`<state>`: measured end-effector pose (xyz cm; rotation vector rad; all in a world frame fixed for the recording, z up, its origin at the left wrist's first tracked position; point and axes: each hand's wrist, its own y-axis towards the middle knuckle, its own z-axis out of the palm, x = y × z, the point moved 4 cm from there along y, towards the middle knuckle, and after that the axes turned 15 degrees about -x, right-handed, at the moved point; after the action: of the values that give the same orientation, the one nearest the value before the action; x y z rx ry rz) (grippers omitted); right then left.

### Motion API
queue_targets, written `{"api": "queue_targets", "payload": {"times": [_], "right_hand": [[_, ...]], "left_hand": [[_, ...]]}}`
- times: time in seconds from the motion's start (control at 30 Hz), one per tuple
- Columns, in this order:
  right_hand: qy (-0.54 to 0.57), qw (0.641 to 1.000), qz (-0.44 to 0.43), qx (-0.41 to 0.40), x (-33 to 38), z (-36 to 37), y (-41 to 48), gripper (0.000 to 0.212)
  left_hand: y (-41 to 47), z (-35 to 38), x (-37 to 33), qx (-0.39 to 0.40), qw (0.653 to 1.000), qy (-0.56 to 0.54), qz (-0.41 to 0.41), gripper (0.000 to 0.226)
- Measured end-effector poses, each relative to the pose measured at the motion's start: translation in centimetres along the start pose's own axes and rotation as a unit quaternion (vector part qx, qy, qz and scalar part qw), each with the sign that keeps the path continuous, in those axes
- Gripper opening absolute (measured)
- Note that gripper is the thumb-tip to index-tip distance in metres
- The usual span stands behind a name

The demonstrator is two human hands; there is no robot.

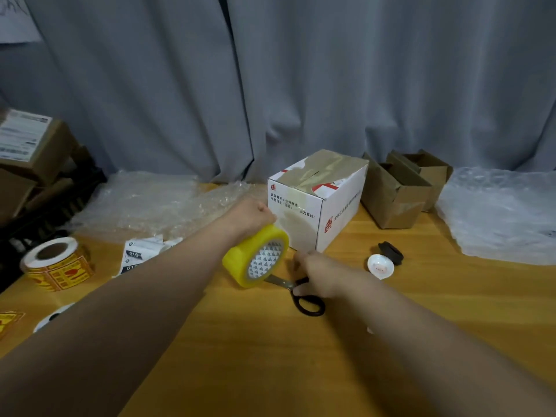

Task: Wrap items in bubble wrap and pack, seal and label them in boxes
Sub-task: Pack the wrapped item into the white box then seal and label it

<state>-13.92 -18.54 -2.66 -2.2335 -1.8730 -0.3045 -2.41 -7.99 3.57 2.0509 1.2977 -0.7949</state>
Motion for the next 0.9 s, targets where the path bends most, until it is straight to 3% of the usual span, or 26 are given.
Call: {"api": "queue_targets", "payload": {"times": [0.13, 0.33, 0.47, 0.57, 0.67, 0.77, 0.9], "right_hand": [[-0.069, 0.994, -0.025, 0.078, -1.1, -0.6, -0.6, 0.059], [-0.096, 0.991, -0.021, 0.088, -3.2, -2.9, -0.8, 0.058], [0.013, 0.996, 0.049, 0.080, -5.0, -7.2, -1.0, 0.041], [0.211, 0.963, 0.134, 0.102, -6.3, -8.2, -2.5, 0.029], [0.318, 0.927, 0.160, 0.120, -7.4, -7.5, -3.7, 0.057], [0.326, 0.927, 0.149, 0.113, -7.1, -6.9, -3.3, 0.086], [0.334, 0.928, 0.128, 0.104, -4.6, -7.1, -1.5, 0.089]], "left_hand": [[0.2, -0.3, -0.4, 0.007, 1.000, 0.012, 0.002, 0.005], [-0.3, 0.1, -0.7, 0.013, 1.000, -0.004, 0.005, 0.008], [-0.4, 0.4, -0.4, 0.015, 1.000, -0.005, -0.009, 0.009], [-0.3, 0.5, -0.1, 0.008, 1.000, -0.010, -0.015, 0.011], [-0.1, 0.7, 0.2, 0.006, 0.999, -0.030, -0.020, 0.011], [0.2, 0.8, 0.4, 0.006, 0.999, -0.031, -0.019, 0.019], [0.5, 1.0, 0.4, 0.012, 0.999, -0.038, -0.031, 0.020]]}}
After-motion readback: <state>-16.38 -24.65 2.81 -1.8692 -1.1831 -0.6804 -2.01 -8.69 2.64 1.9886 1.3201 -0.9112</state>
